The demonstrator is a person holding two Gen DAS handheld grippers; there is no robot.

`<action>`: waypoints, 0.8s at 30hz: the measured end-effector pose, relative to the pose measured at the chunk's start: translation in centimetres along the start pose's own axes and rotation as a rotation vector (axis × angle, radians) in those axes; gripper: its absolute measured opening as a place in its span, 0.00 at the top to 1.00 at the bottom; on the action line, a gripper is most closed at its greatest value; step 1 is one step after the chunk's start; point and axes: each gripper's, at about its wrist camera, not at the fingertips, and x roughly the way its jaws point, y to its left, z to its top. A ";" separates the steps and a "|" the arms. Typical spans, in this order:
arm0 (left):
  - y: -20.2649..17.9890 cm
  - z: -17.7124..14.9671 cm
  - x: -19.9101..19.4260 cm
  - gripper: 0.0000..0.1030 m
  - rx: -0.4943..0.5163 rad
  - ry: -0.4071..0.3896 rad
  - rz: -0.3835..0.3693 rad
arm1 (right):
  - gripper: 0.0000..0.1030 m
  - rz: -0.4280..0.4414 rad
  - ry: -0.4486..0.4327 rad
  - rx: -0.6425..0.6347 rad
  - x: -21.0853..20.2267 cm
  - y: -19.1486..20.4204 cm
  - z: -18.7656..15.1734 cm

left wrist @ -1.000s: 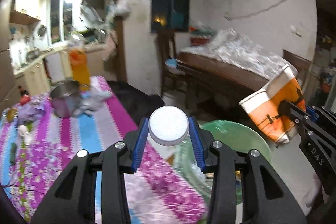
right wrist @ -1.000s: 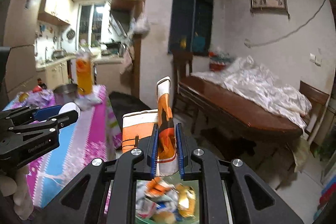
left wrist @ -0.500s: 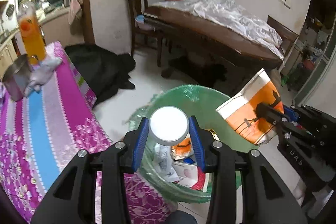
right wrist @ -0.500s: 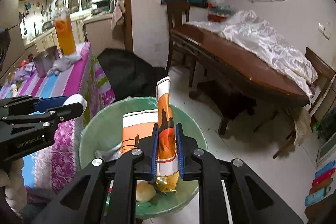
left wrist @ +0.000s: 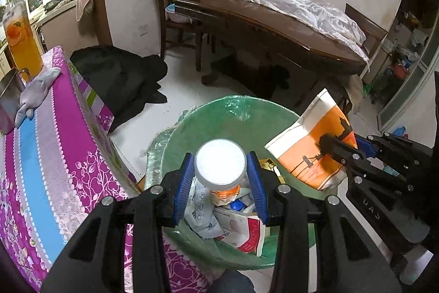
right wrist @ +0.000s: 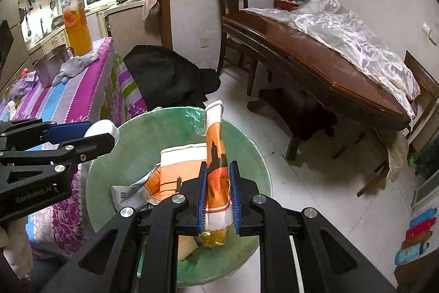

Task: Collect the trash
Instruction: 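Open both tools to drop the lid and bag into the bin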

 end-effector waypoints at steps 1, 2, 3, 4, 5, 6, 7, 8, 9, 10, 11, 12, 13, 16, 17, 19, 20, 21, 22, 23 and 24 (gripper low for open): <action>0.0 0.0 0.1 0.63 0.000 0.002 0.001 | 0.85 0.000 0.000 0.001 0.1 0.0 0.0; -0.1 0.1 0.1 0.63 -0.001 0.003 0.002 | 0.85 0.001 0.000 0.002 0.1 0.0 0.0; -0.1 0.1 0.1 0.63 -0.001 0.003 0.003 | 0.85 0.002 0.000 0.002 0.2 0.1 0.0; -0.1 0.0 0.1 0.63 -0.001 0.003 0.004 | 0.85 0.002 0.000 0.000 0.2 0.1 0.0; -0.1 0.0 0.1 0.63 0.000 0.002 0.005 | 0.85 0.002 -0.001 0.000 0.1 0.0 0.0; -0.1 0.0 0.0 0.63 0.001 0.002 0.005 | 0.85 0.003 -0.002 -0.001 0.1 0.0 0.0; -0.2 0.0 0.0 0.63 0.002 0.000 0.005 | 0.85 0.002 -0.003 -0.002 0.2 0.1 0.0; -0.2 0.1 0.0 0.63 0.001 0.000 0.006 | 0.85 0.003 -0.004 -0.002 0.1 0.1 0.0; -0.2 0.1 0.0 0.63 -0.001 0.001 0.006 | 0.85 0.003 -0.004 -0.003 0.2 0.2 0.0; -0.2 0.1 0.0 0.63 -0.001 0.000 0.006 | 0.85 0.002 -0.004 -0.001 0.1 0.1 0.0; -0.2 0.2 0.0 0.63 -0.002 -0.001 0.007 | 0.85 0.002 -0.004 0.000 0.1 0.1 0.0; -0.2 0.3 0.0 0.63 -0.002 -0.002 0.007 | 0.85 0.002 -0.003 -0.001 0.1 0.2 -0.1; -0.2 0.4 0.0 0.63 -0.003 -0.002 0.007 | 0.85 0.002 -0.003 -0.001 0.1 0.2 -0.1; -0.2 0.4 -0.1 0.63 -0.003 -0.002 0.007 | 0.85 0.002 -0.003 0.002 0.1 0.0 -0.1; -0.2 0.4 -0.1 0.63 -0.004 -0.003 0.008 | 0.85 0.002 -0.003 0.003 0.1 0.1 -0.1; -0.2 0.5 0.0 0.63 -0.004 -0.001 0.008 | 0.85 0.002 -0.004 0.002 0.1 0.1 -0.1; -0.3 0.5 0.0 0.63 -0.004 -0.001 0.009 | 0.85 0.002 -0.003 0.003 0.1 0.0 -0.1; -0.2 0.5 -0.1 0.63 -0.004 -0.004 0.010 | 0.85 0.002 -0.003 0.002 0.1 0.0 -0.1; -0.2 0.5 -0.1 0.63 -0.005 -0.007 0.012 | 0.85 0.002 -0.004 0.002 0.1 0.1 -0.1; -0.2 0.5 0.0 0.63 -0.005 -0.005 0.010 | 0.85 0.003 -0.003 0.001 0.1 0.1 -0.1; -0.2 0.5 0.0 0.63 -0.003 -0.004 0.011 | 0.85 0.003 -0.004 0.001 0.1 0.1 -0.1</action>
